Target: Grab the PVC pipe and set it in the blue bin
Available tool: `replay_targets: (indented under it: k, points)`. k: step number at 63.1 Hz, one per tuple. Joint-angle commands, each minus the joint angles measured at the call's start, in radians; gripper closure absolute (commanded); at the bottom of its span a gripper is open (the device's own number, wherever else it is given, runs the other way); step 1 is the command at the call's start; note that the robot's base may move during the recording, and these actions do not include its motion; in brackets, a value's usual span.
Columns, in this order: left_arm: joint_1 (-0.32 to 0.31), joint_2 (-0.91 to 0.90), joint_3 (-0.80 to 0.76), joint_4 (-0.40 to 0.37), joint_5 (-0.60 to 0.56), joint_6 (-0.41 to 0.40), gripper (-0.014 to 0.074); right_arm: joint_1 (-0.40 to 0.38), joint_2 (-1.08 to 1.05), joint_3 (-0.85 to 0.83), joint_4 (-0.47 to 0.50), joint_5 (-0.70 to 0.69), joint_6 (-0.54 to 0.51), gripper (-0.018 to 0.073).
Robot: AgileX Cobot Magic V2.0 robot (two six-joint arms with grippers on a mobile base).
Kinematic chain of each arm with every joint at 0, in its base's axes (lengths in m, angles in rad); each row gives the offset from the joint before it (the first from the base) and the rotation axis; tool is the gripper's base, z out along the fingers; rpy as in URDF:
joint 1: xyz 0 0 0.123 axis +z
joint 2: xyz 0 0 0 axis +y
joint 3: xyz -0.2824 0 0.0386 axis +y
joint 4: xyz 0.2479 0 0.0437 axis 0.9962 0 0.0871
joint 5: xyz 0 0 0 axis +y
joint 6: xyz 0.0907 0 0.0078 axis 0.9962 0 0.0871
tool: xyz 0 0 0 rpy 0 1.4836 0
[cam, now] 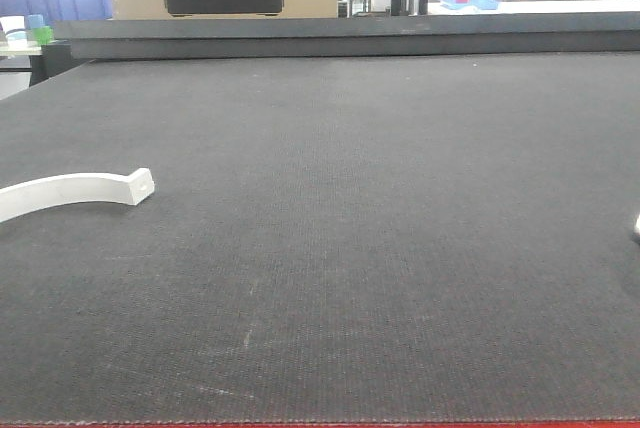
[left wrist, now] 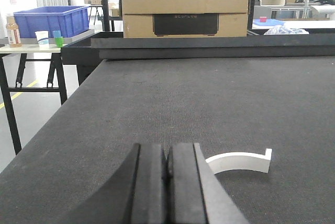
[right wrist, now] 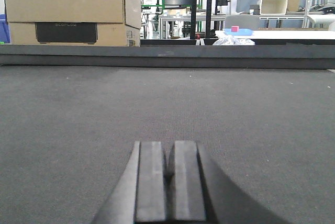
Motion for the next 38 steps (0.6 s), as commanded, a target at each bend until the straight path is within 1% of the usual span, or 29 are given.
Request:
replay_targets:
  k: [1, 38]
  points:
    - [-0.007, -0.003, -0.002, 0.003, -0.011, 0.000, 0.0707, 0.001, -0.003, 0.000, 0.003, -0.019, -0.003, 0.0727]
    - [-0.007, -0.003, -0.002, 0.003, -0.011, 0.000, 0.0707, 0.001, -0.003, 0.000, 0.003, -0.019, -0.003, 0.0727]
